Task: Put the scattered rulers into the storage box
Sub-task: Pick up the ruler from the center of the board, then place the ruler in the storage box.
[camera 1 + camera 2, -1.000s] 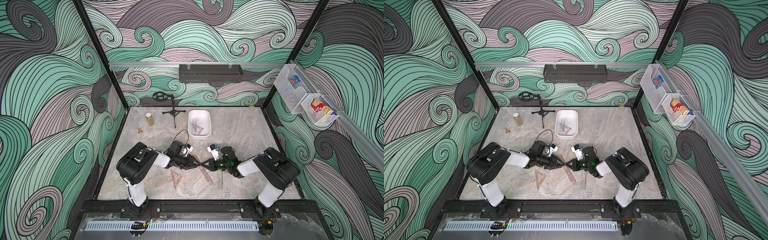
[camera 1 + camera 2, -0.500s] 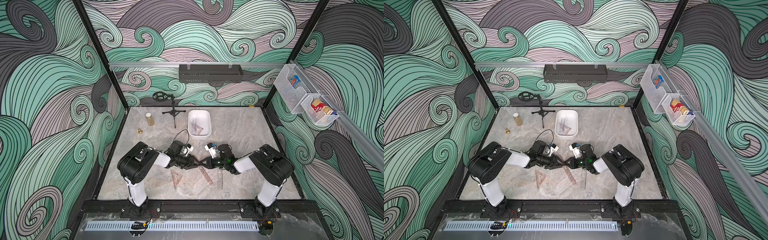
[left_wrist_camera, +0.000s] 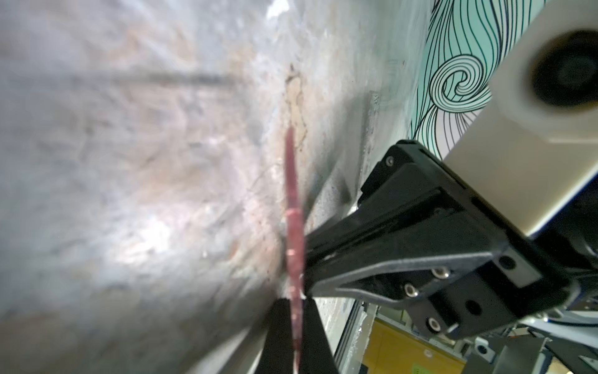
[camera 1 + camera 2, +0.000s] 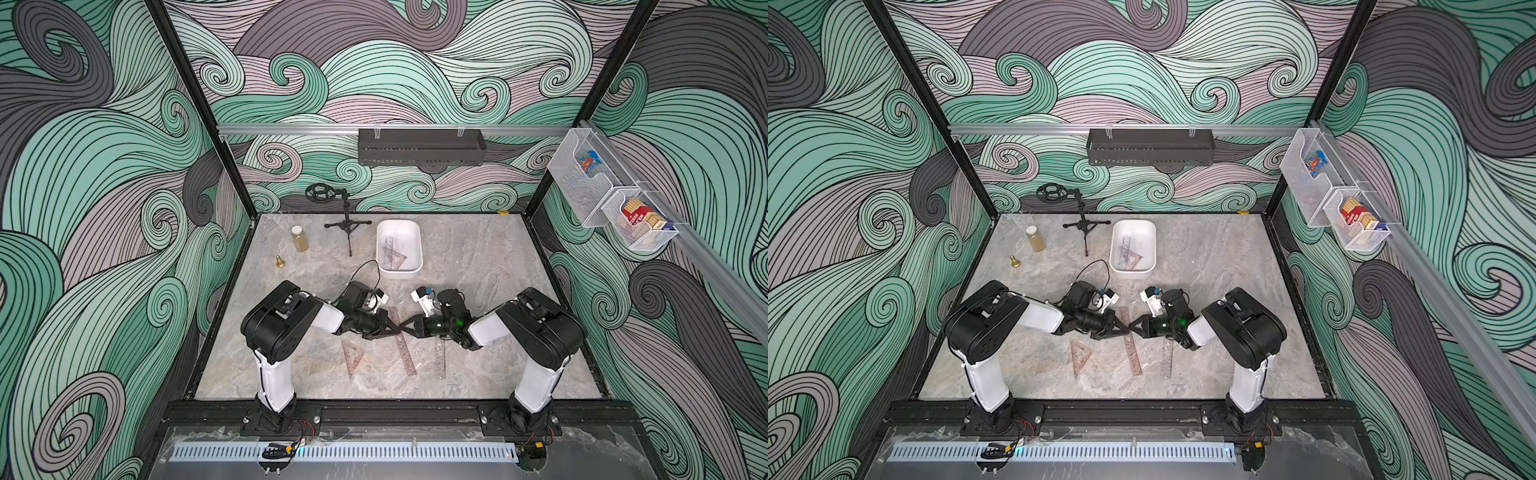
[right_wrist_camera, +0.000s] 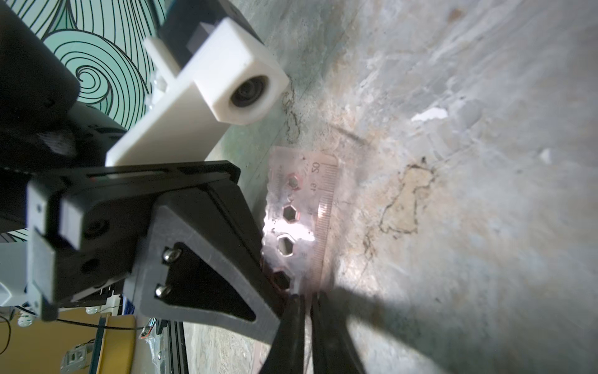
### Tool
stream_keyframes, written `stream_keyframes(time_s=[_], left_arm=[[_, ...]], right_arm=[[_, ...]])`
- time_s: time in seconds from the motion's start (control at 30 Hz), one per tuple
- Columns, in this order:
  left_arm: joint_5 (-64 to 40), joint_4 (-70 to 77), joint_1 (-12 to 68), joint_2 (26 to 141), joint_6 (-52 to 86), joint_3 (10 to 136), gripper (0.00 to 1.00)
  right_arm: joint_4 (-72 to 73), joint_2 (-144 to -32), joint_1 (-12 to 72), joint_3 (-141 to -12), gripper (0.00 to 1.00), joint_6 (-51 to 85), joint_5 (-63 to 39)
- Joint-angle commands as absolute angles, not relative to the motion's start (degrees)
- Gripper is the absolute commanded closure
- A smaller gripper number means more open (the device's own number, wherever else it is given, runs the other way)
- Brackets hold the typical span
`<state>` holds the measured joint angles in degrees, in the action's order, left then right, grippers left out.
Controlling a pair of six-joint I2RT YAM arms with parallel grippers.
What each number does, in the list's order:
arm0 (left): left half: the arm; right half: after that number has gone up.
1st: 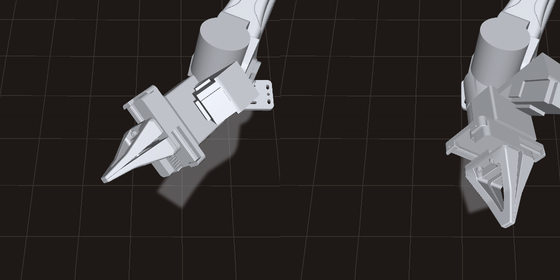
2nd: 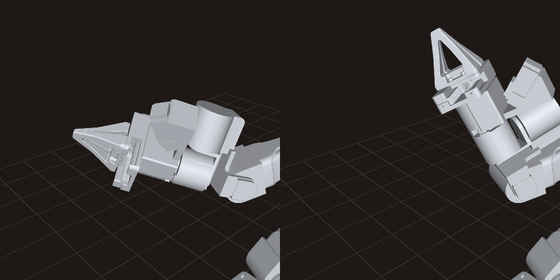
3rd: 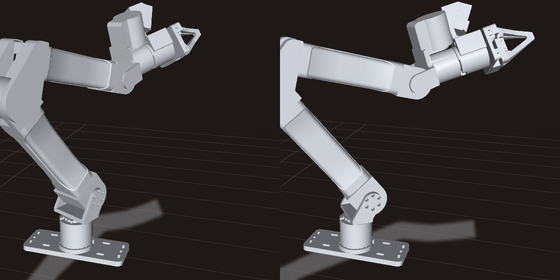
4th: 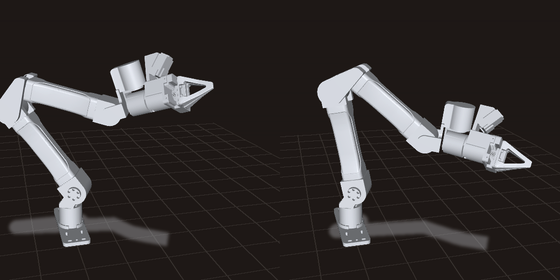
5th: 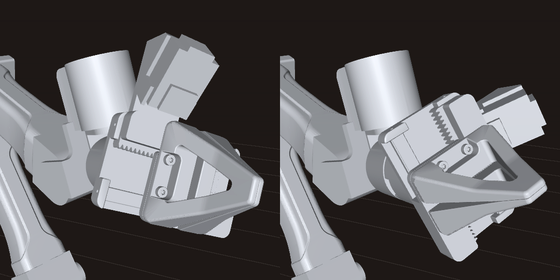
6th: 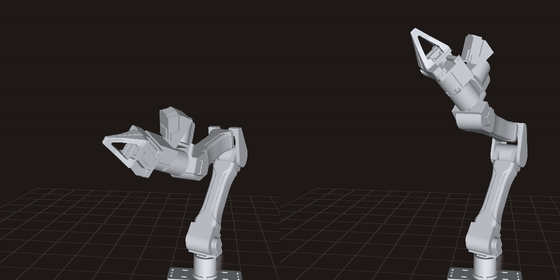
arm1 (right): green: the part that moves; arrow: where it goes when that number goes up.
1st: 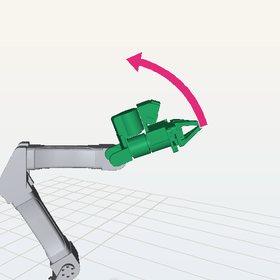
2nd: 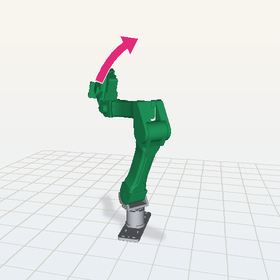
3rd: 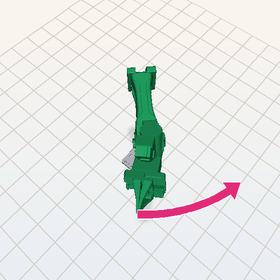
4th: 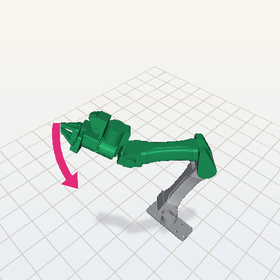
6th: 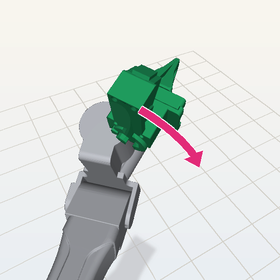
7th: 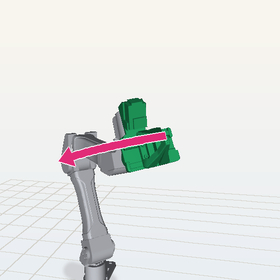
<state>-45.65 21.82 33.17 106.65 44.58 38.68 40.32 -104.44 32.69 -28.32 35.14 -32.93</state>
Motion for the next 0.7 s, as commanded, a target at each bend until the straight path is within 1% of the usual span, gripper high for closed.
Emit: stream_keyframes(time_s=[0.0, 0.07, 0.17, 0.23, 0.3, 0.37, 0.5, 0.6, 0.67], left_arm=[[-39.2, 14.2, 33.8, 108.3, 43.2, 38.2, 1.0], [-39.3, 12.6, 33.8, 106.9, 42.4, 38.8, 1.0], [-39.7, 7.6, 33.8, 101.7, 39.9, 42.1, 1.0], [-39.6, 1.7, 33.8, 98.5, 36.1, 47.8, 1.0], [-39.8, -4.0, 33.5, 98.0, 31.3, 55.1, 1.0], [-41.0, -9.2, 33.0, 100.4, 27.3, 64.5, 1.0], [-41.4, -19.5, 31.8, 110.0, 19.4, 87.4, 1.0], [-38.0, -25.2, 31.4, 118.1, 13.1, 104.2, 1.0], [-36.9, -26.1, 30.5, 123.5, 12.7, 113.1, 1.0]], right_arm=[[34.6, -104.4, 32.7, -26.6, 0.89, 35.1, -33.2], [35.0, -102.0, 31.6, -26.3, 0.89, 34.7, -34.7], [33.8, -95.4, 29.7, -26.3, 0.87, 33.1, -36.5], [30.7, -89.7, 28.2, -26.3, 0.85, 30.7, -36.0], [27.6, -85.0, 27.1, -26.2, 0.84, 28.7, -34.1], [26.3, -81.5, 26.2, -25.7, 0.84, 28.0, -32.4], [25.7, -76.7, 25.8, -25.0, 0.87, 28.8, -30.9], [26.5, -73.9, 25.6, -24.5, 0.87, 30.0, -30.1], [25.6, -72.7, 25.4, -24.6, 0.87, 29.8, -29.9]])
